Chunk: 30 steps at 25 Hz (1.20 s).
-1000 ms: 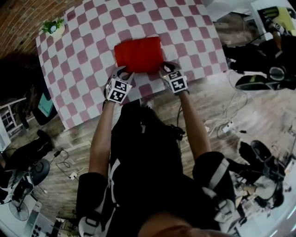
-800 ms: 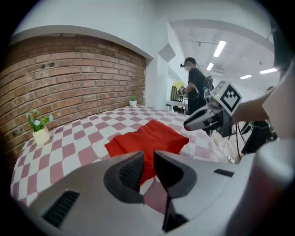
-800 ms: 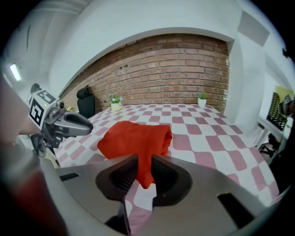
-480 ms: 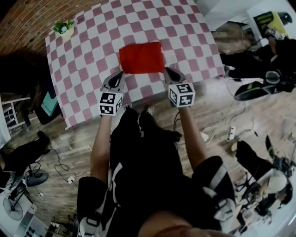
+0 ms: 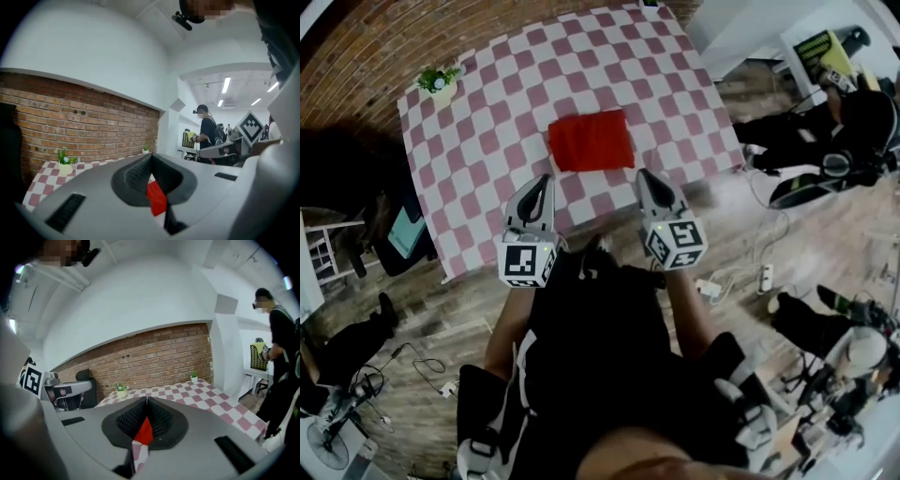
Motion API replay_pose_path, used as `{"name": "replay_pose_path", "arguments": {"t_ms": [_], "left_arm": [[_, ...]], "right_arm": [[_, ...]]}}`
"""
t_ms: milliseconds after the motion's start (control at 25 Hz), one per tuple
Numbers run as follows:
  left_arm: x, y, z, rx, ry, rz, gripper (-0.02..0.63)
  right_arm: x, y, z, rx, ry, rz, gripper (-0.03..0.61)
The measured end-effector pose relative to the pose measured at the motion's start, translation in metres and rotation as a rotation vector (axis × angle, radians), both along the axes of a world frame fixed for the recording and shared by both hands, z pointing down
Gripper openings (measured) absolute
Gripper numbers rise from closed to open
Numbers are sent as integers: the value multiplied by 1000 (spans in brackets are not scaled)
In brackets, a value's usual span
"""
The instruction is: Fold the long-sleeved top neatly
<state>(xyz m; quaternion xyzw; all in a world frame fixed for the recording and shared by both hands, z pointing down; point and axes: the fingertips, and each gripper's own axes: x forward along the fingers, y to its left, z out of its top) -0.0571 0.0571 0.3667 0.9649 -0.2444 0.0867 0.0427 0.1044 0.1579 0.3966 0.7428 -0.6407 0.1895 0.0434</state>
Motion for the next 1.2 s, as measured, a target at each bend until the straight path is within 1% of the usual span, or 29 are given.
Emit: {"name": "replay_pose_path", "arguments": {"t_ms": [120,200,240,360,480,600,720,920,1200], "left_arm": [[-11,3,-27,37,38,-32,8],[-14,5,-37,24,63,-32,8],[-16,7,-38,18,60,-20,8],[-18,11,-27,17,15,36,8],[-21,13,-18,4,-13,57,8],[-22,12,-20,-11,4,41,8],[-24,10,-22,-14,3,37,8],[-21,10,-27,-31,45,32,8],[-22,7,-23,9,23,49,8]], "right_arm": [[-11,10,-22,25,31,27,11],[-19,17,-33,42,38,44,11],[-24,20,-38,48,36,50,11],[-35,27,-45,59,35,63,11],[-41,27,-49,59,48,71,11],[-43,27,-48,49,62,79,12],[-46,23,-48,45,62,84,11],[-50,21,-46,38,64,79,11],[-54,17,-46,33,70,65,11]]}}
